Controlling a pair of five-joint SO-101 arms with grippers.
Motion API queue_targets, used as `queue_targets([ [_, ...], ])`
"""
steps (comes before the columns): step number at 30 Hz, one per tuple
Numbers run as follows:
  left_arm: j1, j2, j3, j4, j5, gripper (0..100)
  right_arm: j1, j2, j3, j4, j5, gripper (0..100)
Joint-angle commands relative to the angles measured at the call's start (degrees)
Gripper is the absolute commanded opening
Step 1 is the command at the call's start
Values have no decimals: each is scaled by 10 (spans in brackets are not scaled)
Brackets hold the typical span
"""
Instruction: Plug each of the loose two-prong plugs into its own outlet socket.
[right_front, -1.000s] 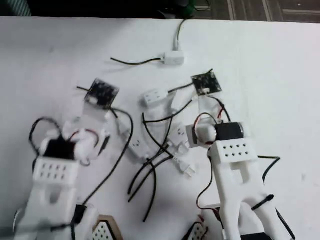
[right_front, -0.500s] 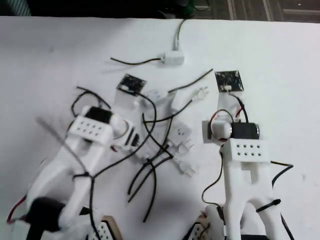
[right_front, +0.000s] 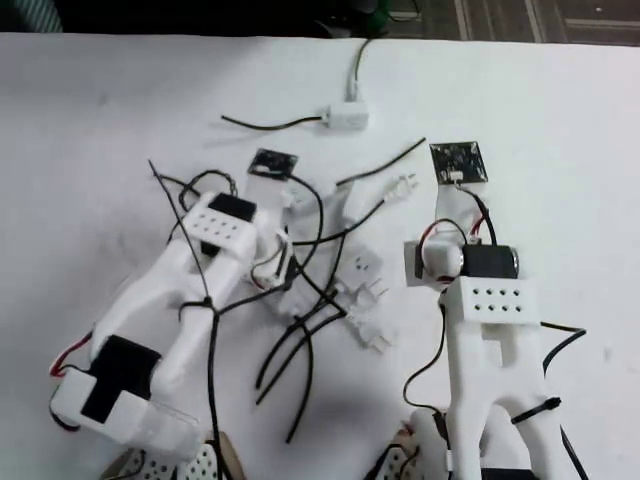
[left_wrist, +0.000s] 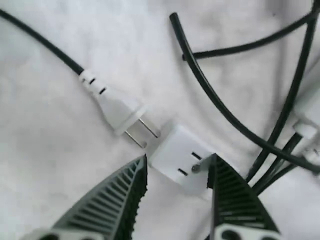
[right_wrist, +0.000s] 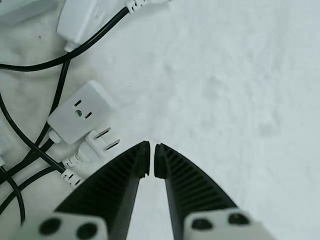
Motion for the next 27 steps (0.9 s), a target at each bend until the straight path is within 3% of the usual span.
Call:
queue_targets([
  [1,3,6,-34,25,139,207,5,-14,-26,-4,-2,27],
  [3,3,6,-62,66,189,207,5,-14,-26,-4,-2,27],
  [7,3,7,-95,143,207,207,5,-14,-26,-3,-2,27],
  [15,19,12,-94,148,283,207,5,-14,-26,-3,-2,27],
  [18,42,12,-91,128,311,207,5,-15,-26,-3,-2,27],
  [24,53,12,-17,0,325,208,5,-16,-25,-3,-2,27],
  [27,52,11,7,-10,325,208,5,-17,-25,-3,-2,27],
])
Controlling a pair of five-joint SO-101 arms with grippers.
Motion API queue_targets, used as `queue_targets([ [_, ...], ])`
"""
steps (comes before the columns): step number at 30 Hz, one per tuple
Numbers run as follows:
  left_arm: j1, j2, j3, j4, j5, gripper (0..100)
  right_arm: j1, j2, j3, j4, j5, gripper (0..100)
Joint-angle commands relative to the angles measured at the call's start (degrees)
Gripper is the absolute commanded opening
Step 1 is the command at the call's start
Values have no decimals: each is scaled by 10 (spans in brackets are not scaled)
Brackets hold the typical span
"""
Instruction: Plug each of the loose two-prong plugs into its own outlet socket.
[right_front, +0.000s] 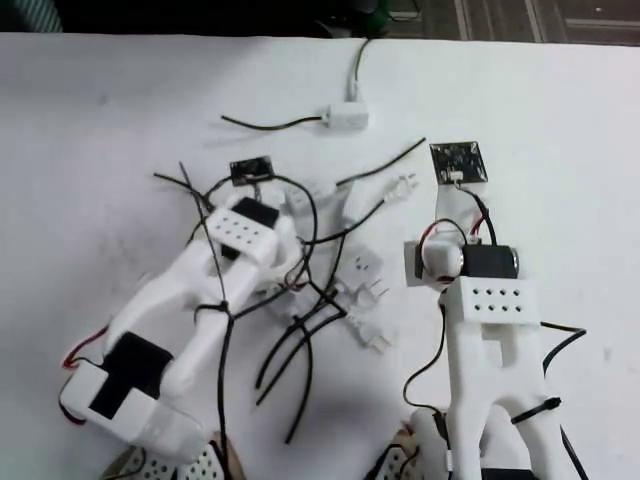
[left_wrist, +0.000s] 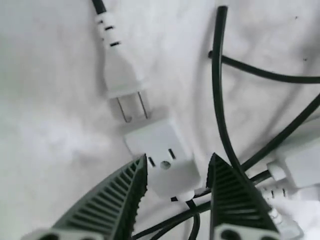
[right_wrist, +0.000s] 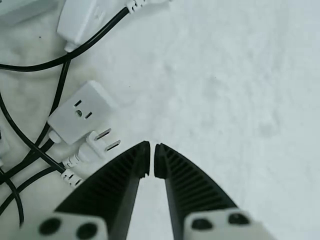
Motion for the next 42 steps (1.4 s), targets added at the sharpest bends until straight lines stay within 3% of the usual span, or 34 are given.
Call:
queue_targets([
  [1,2,-3,28,-23,5,208,5,-17,-25,-3,-2,27],
  [7,0,-2,33,34,4,208,5,-18,-25,-2,-2,27],
  [20,-1,-3,58,46,-19,202,5,-18,-24,-2,-2,27],
  [22,-1,-4,55,53,-19,172,5,-18,-24,-2,-2,27],
  [26,-1,-6,55,53,-20,10,5,-18,-24,-2,-2,27],
  [28,-1,-7,57,55,-20,46,5,-18,-24,-2,-2,27],
  [32,-9,-8,38,80,-22,26,5,-18,-24,-2,-2,27],
  [42,-111,-8,-22,171,-134,24,5,-18,-24,-2,-2,27],
])
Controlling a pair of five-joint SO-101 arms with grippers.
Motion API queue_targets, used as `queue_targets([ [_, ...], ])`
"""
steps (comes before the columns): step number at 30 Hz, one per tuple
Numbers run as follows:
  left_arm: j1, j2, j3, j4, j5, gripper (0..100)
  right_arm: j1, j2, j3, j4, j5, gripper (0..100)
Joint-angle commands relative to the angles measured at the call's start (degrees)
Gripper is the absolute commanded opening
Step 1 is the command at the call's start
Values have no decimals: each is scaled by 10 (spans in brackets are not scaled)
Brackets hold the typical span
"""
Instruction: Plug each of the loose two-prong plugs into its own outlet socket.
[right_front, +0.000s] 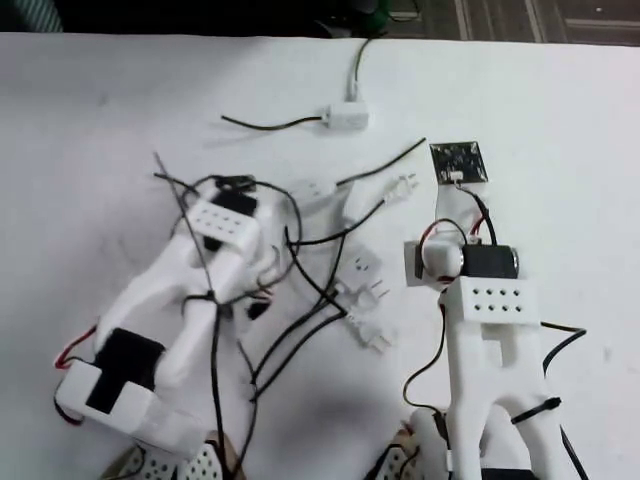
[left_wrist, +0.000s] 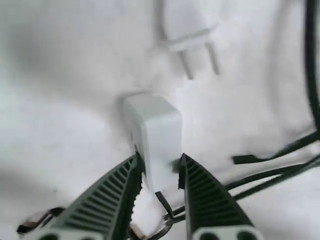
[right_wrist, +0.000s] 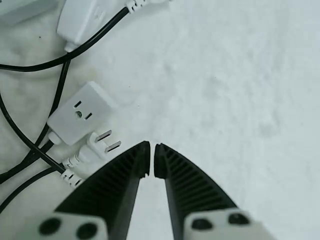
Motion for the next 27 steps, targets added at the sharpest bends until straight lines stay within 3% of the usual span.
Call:
queue_targets([
  [1,-63,-7,-15,23,-55,24,5,-18,-24,-2,-2,27],
  [7,-123,-6,-15,24,-128,24,5,-18,-24,-2,-2,27],
  [10,-120,-7,-18,24,-151,24,5,-18,-24,-2,-2,27],
  [27,116,-6,-86,9,-177,24,4,-18,-24,-2,-2,27],
])
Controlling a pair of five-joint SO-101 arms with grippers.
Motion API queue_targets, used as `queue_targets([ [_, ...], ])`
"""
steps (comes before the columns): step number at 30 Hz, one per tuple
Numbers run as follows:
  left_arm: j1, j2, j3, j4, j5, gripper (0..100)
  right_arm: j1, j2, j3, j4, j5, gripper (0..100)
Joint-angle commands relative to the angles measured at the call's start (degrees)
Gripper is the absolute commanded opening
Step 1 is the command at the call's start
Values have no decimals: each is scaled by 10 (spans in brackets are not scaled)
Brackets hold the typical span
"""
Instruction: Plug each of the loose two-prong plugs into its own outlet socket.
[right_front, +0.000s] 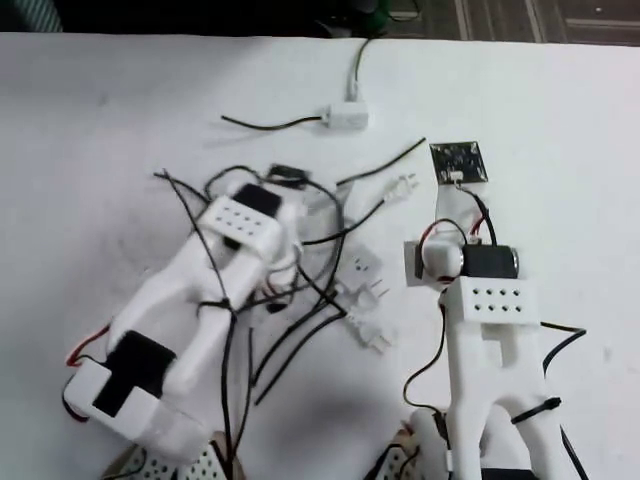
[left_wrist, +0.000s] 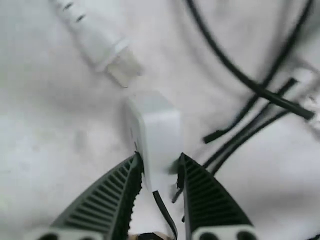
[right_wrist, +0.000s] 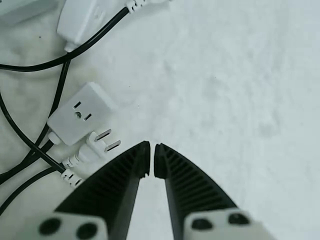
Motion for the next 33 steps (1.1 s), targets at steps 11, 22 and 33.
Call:
queue_targets([
  [11,7,-2,31,-78,-4,28,5,-18,-24,-2,-2,27],
  [22,-142,-7,30,-76,-75,24,5,-18,-24,-2,-2,27],
  [33,-93,-7,-47,34,-27,28,4,-18,-24,-2,-1,27],
])
